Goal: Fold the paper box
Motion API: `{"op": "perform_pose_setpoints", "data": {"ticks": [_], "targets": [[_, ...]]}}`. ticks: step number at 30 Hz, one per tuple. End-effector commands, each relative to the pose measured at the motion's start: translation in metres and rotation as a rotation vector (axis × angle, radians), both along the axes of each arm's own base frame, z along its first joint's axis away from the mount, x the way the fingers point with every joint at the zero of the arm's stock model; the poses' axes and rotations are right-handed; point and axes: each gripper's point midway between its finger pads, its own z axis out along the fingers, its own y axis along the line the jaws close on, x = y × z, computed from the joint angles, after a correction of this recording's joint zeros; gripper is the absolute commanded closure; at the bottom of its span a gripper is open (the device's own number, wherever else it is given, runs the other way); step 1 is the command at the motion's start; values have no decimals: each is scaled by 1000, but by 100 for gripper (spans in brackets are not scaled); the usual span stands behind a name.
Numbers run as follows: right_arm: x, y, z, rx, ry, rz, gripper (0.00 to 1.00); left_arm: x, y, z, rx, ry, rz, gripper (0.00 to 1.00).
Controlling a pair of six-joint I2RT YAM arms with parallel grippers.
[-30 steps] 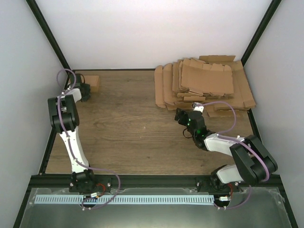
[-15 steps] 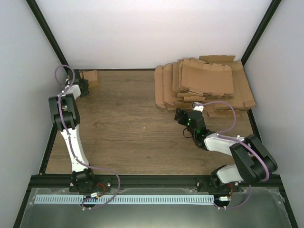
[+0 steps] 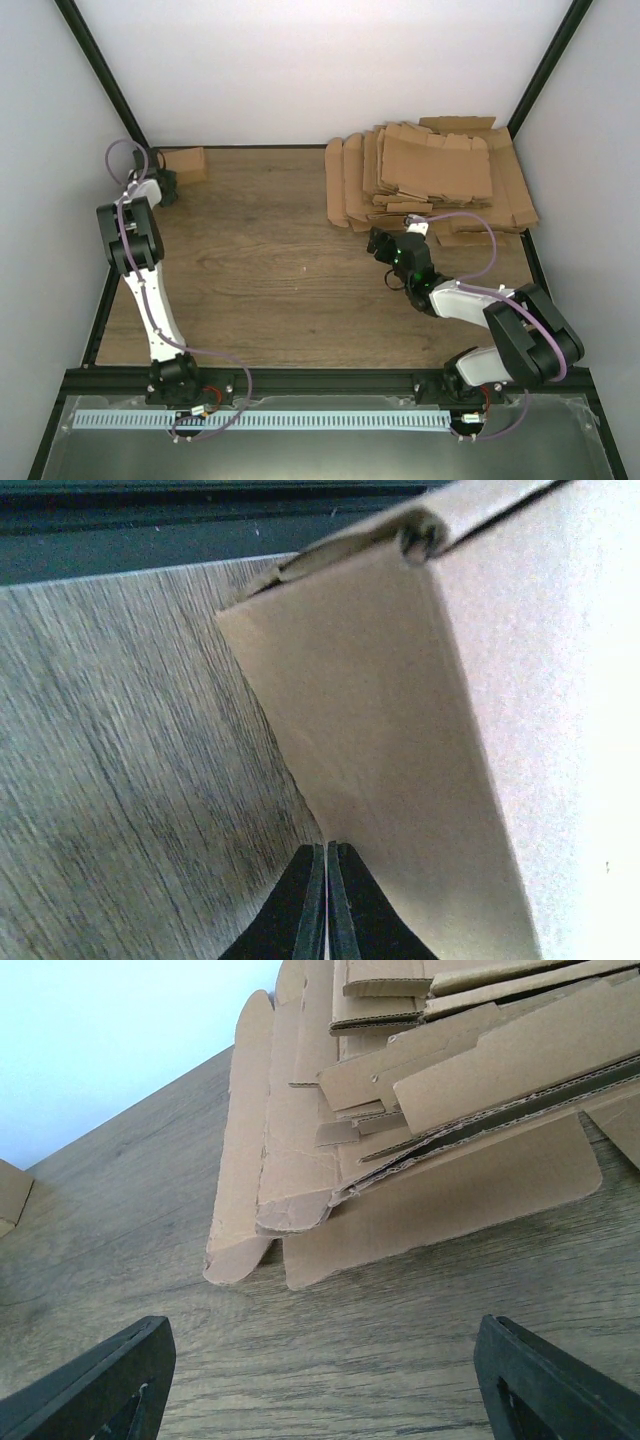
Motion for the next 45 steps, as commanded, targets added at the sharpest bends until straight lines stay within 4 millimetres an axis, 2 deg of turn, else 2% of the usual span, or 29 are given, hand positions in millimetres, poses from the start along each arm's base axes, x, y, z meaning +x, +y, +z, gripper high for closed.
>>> {"op": "perform_pose_setpoints", "data": {"ticks": [1, 5, 12, 17, 18, 20, 22, 24, 28, 29, 31, 33, 35, 37, 40, 42, 45], "targets": [[11, 3, 16, 1, -44, -3, 15, -1, 0, 0, 10, 22, -29, 96], [11, 6, 17, -10, -50, 20, 14, -17, -7, 8, 11, 35, -45, 96], [11, 18, 18, -24, -73, 91, 11, -76, -36, 46, 7, -30, -99, 93], [8, 28, 22, -30, -95, 136, 10, -104, -93, 87, 63, -103, -264, 90], [7, 31, 22, -35, -100, 144, 10, -108, -111, 93, 82, -115, -318, 89], [5, 36, 25, -46, -117, 162, 9, -110, -162, 113, 108, -209, -474, 86], [3, 40, 29, -58, -137, 181, 8, -117, -212, 134, 135, -348, -637, 79], [0, 44, 34, -65, -163, 198, 7, -129, -245, 152, 200, -453, -732, 66], [-12, 49, 52, -105, -271, 243, 5, -153, -283, 162, 315, -558, -872, 26], [-15, 48, 59, -117, -307, 245, 4, -158, -289, 164, 344, -578, -902, 19], [-19, 43, 67, -140, -348, 228, 0, -172, -299, 166, 419, -609, -940, 11], [-16, 33, 67, -171, -333, 174, 0, -186, -305, 176, 523, -652, -971, 0], [-10, 20, 60, -234, -295, 103, 0, -196, -307, 185, 622, -665, -987, 0], [-7, 8, 59, -309, -278, 53, 0, -197, -302, 186, 698, -638, -988, 0], [-9, -11, 68, -427, -279, -1, 0, -189, -265, 172, 819, -447, -862, 0], [-17, -28, 79, -398, -312, -9, 0, -190, -244, 162, 891, -348, -794, 0], [-29, -78, 88, -272, -370, -93, 0, -191, -218, 156, 987, -278, -700, 0]]}}
